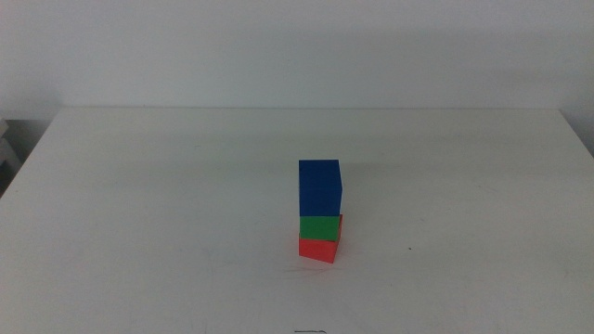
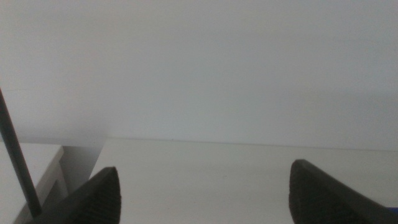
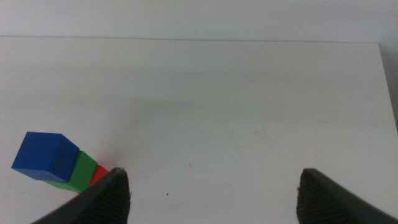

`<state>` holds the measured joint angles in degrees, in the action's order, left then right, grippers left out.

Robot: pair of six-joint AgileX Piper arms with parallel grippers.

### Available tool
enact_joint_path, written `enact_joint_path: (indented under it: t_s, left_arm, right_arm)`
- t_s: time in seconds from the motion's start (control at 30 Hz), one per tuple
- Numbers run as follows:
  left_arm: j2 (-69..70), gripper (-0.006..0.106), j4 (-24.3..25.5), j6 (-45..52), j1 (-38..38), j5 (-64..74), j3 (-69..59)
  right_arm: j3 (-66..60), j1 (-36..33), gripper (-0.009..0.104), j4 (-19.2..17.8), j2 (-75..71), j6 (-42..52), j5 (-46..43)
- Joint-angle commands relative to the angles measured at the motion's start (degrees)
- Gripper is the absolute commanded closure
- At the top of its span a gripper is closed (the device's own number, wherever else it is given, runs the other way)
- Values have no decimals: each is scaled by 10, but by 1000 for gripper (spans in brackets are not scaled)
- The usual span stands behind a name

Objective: Stack red cubes first, then green, then blue cubes in a specific spot.

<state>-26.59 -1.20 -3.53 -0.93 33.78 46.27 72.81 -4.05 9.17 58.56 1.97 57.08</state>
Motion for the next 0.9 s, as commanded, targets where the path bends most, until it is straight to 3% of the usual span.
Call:
enact_joint_path:
  t_s: [0.0,0.1,0.2,0.47,0.77,0.83,0.87]
  left_arm:
    - [-5,9,1,-9,-2,-43,14]
    - [-5,9,1,-9,-2,-45,14]
    - [21,9,15,-9,-2,-100,-17]
    - [130,9,19,-9,-2,-295,-204]
    - [233,9,15,-9,-2,-313,-385]
    - [248,9,15,-9,-2,-313,-415]
    - [253,9,15,-9,-2,-313,-435]
  right_arm:
    - [11,4,20,3,-4,7,-37]
    - [-9,4,20,-4,-15,7,-47]
    - [-86,4,20,-23,-71,7,-137]
    - [-343,4,20,-25,-263,7,-452]
    - [-591,4,20,-28,-497,7,-491]
    - [-633,4,20,-47,-529,7,-491]
    - [-666,5,20,-75,-559,7,-490]
